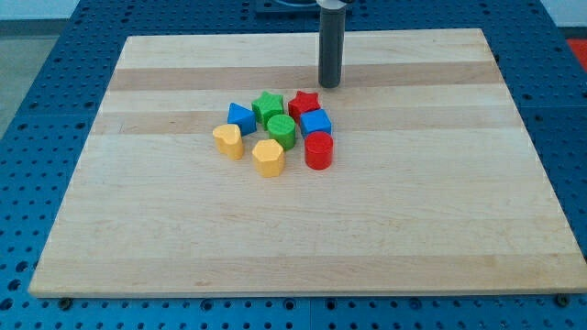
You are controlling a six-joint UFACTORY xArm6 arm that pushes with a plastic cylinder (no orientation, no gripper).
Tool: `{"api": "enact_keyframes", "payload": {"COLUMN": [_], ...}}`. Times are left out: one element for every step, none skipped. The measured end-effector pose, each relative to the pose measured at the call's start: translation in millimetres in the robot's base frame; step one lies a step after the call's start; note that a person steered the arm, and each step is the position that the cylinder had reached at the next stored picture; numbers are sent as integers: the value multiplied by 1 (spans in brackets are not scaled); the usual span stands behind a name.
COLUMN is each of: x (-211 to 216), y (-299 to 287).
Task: Push the green blocks slightly down
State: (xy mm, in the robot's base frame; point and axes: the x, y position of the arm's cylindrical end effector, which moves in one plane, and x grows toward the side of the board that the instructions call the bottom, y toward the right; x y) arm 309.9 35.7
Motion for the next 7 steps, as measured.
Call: {"api": "enact_keyframes", "payload": {"x": [0,0,0,0,12,37,49], "y": [-4,-26,-61,-104,-135,-133,-109]}}
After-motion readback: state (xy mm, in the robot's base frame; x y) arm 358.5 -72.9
